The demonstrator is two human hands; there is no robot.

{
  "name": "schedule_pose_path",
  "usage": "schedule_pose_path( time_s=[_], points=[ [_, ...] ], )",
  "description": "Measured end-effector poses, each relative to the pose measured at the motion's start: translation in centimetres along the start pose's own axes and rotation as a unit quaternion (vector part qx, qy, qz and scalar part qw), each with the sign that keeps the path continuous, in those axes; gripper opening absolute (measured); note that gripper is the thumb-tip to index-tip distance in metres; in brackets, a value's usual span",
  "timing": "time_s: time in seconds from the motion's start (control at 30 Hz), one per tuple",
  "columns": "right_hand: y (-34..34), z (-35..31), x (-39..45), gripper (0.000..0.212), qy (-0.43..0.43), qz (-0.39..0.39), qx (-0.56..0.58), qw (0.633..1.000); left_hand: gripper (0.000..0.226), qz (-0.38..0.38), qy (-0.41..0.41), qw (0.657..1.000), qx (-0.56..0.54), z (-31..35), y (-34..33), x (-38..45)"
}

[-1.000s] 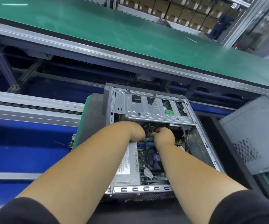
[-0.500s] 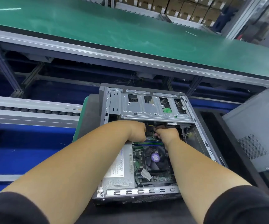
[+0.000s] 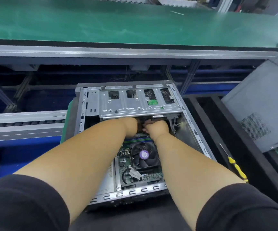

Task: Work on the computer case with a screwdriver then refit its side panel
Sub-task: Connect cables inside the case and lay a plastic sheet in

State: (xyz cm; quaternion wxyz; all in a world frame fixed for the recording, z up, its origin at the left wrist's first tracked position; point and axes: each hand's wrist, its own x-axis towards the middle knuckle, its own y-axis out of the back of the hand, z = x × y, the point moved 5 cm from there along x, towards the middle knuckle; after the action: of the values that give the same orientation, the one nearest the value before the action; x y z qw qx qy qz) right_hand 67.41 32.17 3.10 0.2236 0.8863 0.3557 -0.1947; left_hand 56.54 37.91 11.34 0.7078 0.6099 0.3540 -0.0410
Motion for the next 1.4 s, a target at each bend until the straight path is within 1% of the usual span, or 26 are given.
schedule_pose_path(
  time_s=[0.1, 0.2, 0.33, 0.4, 0.47, 0.53, 0.6, 0.67, 0.7, 0.73, 0.8, 0.83, 0.93, 1.0, 1.07, 1.13, 1.17, 1.23, 1.33, 1.4],
  points=[
    [-0.2, 0.0, -0.1, 0.022, -0.011, 0.018, -0.014, 1.000, 0.039, -0.012, 0.017, 1.000, -0.006, -0.7, -0.1, 0.2],
    [-0.2, -0.2, -0.6, 0.026, -0.009, 0.026, -0.031, 0.999, 0.044, -0.011, 0.011, 1.000, -0.012, -0.7, -0.1, 0.2],
    [0.1, -0.5, -1.1, 0.025, 0.000, 0.038, 0.001, 0.999, 0.037, 0.009, 0.028, 0.998, -0.061, -0.9, 0.0, 0.3],
    [0.4, -0.5, -1.7, 0.024, 0.005, 0.049, -0.001, 0.999, 0.039, 0.016, 0.030, 0.995, -0.095, -0.9, -0.1, 0.4],
    [0.5, -0.7, -2.1, 0.024, 0.014, 0.054, -0.018, 0.998, 0.042, 0.029, 0.034, 0.990, -0.132, -0.8, -0.1, 0.6],
    [0.6, -1.0, -2.5, 0.026, 0.031, 0.050, -0.050, 0.997, 0.047, 0.041, 0.043, 0.988, -0.140, -0.9, 0.0, 0.8],
    [0.6, -1.1, -2.8, 0.025, 0.044, 0.034, -0.081, 0.995, 0.047, 0.046, 0.051, 0.989, -0.129, -1.0, -0.2, 1.0],
    [0.5, -1.4, -3.2, 0.018, 0.066, 0.029, -0.129, 0.989, 0.045, 0.043, 0.055, 0.992, -0.109, -1.0, -0.3, 1.2],
    [0.5, -1.6, -3.3, 0.020, 0.079, 0.030, -0.162, 0.983, 0.043, 0.037, 0.057, 0.993, -0.099, -1.1, -0.4, 1.3],
    [0.5, -1.8, -3.5, 0.025, 0.095, 0.033, -0.211, 0.972, 0.042, 0.029, 0.058, 0.994, -0.089, -1.1, -0.4, 1.2],
    [0.4, -2.3, -3.9, 0.027, 0.127, 0.039, -0.318, 0.939, 0.039, 0.022, 0.058, 0.995, -0.074, -1.1, -0.3, 1.2],
    [0.4, -2.4, -3.9, 0.027, 0.135, 0.035, -0.337, 0.931, 0.037, 0.024, 0.057, 0.996, -0.071, -1.1, -0.2, 1.1],
    [0.4, -2.2, -4.1, 0.031, 0.129, 0.004, -0.326, 0.937, 0.031, 0.031, 0.059, 0.995, -0.069, -1.2, -0.3, 1.1],
    [0.4, -2.0, -4.2, 0.034, 0.118, 0.006, -0.351, 0.929, 0.029, 0.030, 0.061, 0.996, -0.066, -1.2, -0.3, 1.2],
    [0.5, -2.2, -4.3, 0.030, 0.118, 0.024, -0.356, 0.927, 0.030, 0.031, 0.055, 0.996, -0.069, -1.2, -0.4, 1.2],
    [1.0, -2.1, -4.1, 0.026, 0.108, 0.057, -0.313, 0.942, 0.030, 0.026, 0.039, 0.997, -0.068, -1.1, -0.5, 1.3],
    [1.3, -2.0, -4.0, 0.029, 0.097, 0.077, -0.289, 0.949, 0.030, 0.024, 0.030, 0.997, -0.065, -1.1, -0.6, 1.2],
    [1.7, -1.8, -4.0, 0.034, 0.081, 0.097, -0.282, 0.951, 0.028, 0.016, 0.023, 0.998, -0.062, -1.2, -0.7, 1.0],
    [1.5, -2.0, -3.9, 0.030, 0.077, 0.081, -0.299, 0.948, 0.031, -0.020, 0.019, 0.999, -0.018, -1.4, -1.0, 0.6],
    [1.4, -2.3, -3.8, 0.029, 0.077, 0.066, -0.331, 0.938, 0.029, -0.040, 0.019, 0.999, 0.007, -1.5, -1.2, 0.6]
  ],
)
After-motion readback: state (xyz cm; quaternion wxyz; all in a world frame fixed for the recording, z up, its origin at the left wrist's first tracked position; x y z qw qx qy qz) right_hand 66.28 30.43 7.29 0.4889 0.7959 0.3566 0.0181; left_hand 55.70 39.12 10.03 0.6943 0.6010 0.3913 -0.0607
